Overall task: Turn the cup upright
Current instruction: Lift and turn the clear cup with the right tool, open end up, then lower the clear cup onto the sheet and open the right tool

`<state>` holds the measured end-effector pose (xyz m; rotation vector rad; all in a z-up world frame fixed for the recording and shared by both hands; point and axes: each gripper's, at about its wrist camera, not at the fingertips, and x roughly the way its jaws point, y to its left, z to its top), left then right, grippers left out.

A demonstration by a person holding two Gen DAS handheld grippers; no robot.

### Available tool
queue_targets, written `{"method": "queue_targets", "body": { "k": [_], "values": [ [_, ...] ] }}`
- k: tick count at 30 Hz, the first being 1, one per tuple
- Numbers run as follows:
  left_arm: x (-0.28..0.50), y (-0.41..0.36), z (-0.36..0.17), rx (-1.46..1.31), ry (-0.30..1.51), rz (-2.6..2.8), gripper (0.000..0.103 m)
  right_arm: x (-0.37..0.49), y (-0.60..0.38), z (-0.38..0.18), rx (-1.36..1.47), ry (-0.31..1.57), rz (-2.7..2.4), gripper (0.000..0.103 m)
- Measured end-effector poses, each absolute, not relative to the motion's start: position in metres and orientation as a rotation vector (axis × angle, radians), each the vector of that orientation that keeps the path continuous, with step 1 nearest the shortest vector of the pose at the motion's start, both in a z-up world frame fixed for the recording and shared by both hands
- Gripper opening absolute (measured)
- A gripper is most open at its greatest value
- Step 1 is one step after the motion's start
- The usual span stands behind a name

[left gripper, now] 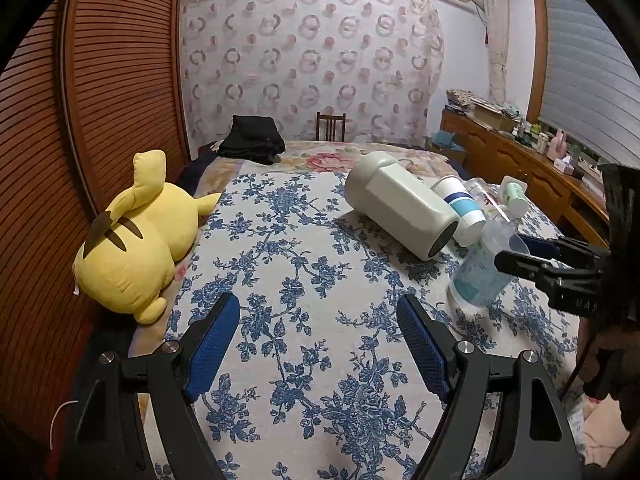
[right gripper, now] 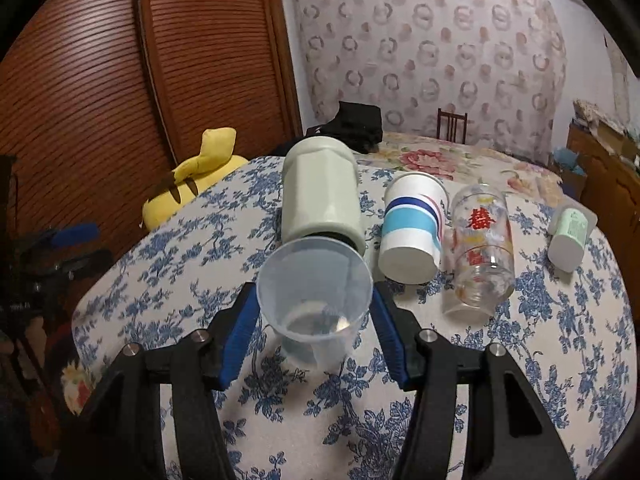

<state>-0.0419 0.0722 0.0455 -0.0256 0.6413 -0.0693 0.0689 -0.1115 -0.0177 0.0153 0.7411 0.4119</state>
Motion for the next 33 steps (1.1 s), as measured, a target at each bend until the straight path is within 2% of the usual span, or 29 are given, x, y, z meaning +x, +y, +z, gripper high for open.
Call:
{"method": "queue_targets", "body": {
  "k": [13,16,18,33],
  "values": [
    [-0.041,0.059,0.05,-0.018,0.621,-0.088,0.082,0.056,-0.123,-0.016,-0.03,0.813,0.355,0.057],
    [-0.041,0.056,0.051,-0.012,0.613,-0.083,0.082,0.058,-0.125,-0.015,-0.015,0.817,0.344,0.062],
    [-0.04,0.056,0.051,-0.015,0.61,-0.083,0.082,0.058,-0.125,-0.016,-0.005,0.823,0.344,0.079],
    [-0.055,0.037,0.063,-0.016,0.479,-0.053,0.082,0.006,-0.16,0.027,0.087,0.675,0.256,0.08]
  ]
}}
